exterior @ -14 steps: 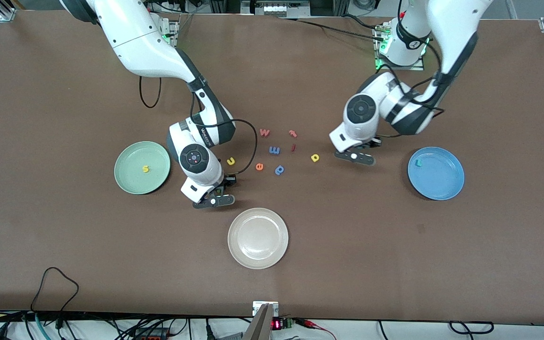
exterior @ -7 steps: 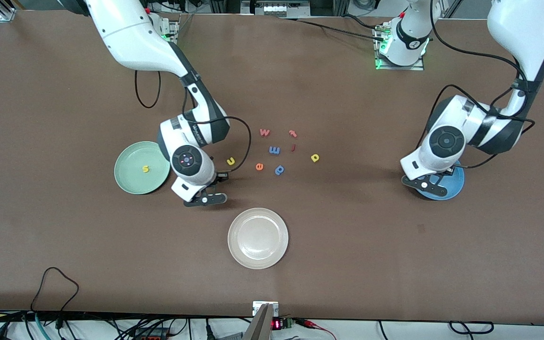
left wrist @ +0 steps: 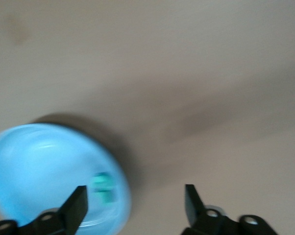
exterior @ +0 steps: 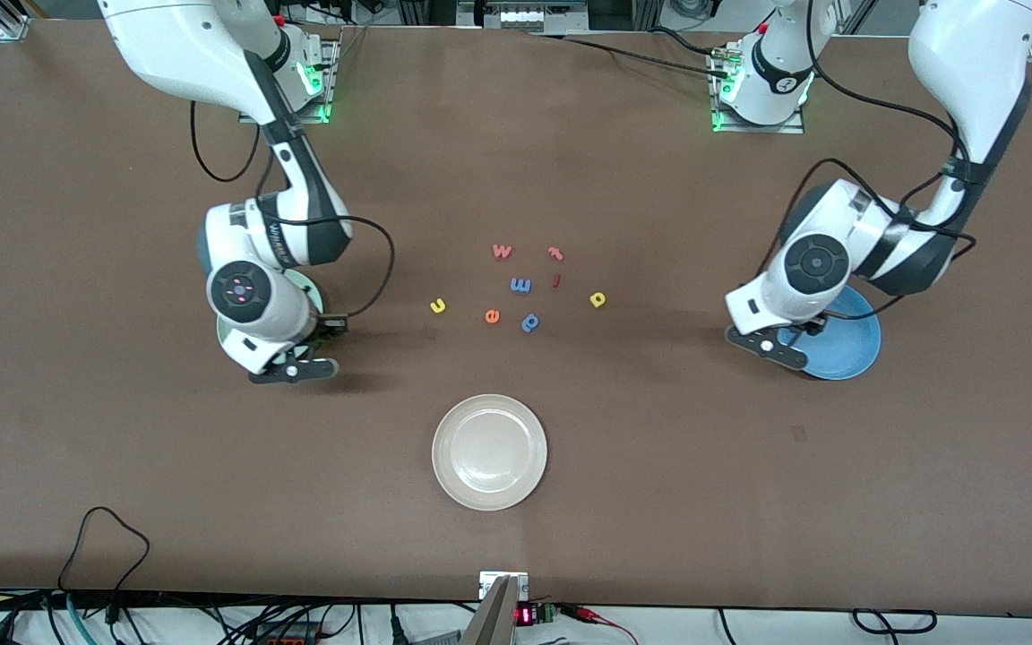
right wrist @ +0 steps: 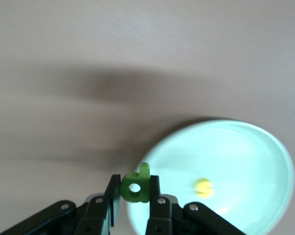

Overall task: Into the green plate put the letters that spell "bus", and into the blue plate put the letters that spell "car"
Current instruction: 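Reach the right gripper to the yellow n while the left gripper grasps yellow a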

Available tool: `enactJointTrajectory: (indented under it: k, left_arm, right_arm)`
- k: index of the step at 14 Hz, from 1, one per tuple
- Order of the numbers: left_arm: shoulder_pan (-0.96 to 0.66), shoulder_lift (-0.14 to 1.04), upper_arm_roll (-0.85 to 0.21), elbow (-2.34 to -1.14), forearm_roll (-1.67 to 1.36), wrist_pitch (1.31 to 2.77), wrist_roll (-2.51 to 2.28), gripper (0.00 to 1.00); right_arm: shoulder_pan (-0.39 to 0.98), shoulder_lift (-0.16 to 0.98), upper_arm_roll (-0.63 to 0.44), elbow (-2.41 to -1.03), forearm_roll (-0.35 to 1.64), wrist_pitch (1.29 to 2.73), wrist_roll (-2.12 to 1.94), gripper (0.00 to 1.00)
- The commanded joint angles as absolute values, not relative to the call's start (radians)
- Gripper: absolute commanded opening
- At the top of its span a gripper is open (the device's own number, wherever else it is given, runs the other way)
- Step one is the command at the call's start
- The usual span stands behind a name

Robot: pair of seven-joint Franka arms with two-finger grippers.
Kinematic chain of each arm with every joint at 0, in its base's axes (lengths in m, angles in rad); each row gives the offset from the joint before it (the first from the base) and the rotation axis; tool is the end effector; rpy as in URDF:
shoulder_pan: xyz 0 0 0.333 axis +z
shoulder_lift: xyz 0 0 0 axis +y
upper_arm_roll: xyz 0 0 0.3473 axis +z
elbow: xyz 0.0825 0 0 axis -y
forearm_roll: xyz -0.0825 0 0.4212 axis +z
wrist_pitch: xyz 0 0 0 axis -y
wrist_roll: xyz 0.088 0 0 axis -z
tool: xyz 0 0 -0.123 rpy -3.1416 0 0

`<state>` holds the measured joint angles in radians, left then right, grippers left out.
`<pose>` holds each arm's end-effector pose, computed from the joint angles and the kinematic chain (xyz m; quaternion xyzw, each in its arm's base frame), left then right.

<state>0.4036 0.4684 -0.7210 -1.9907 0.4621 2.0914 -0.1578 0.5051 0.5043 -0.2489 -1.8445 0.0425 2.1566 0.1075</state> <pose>0.5948 -0.1562 0.2480 -0.9720 0.2072 0.0955 0.0556 0.6381 0.1775 0.2320 0.9927 0.0702 -0.0784 0.0593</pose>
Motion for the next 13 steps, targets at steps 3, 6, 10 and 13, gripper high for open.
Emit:
enactJointTrajectory:
  k: [3, 6, 10, 13]
  left_arm:
    - [0.220, 0.604, -0.749, -1.786, 0.317, 2.068, -0.410, 1.00]
    - [0.095, 0.681, -0.724, -1.749, 0.371, 2.124, -0.667, 1.00]
    - [0.034, 0.690, -0.687, -1.825, 0.416, 2.213, -0.825, 0.80]
    - [0.034, 0.701, -0.681, -1.893, 0.417, 2.325, -0.838, 0.71]
  right_arm:
    - [0.472, 0.416, -0.261, -2.034, 0.031, 2.258, 0.040, 0.07]
    - [0.471, 0.405, -0.259, -2.086, 0.034, 2.306, 0.041, 0.11]
    - [0.474, 0.422, -0.258, -2.071, 0.052, 2.318, 0.060, 1.00]
    - [0.480, 0.410, -0.249, -2.037, 0.054, 2.306, 0.063, 1.00]
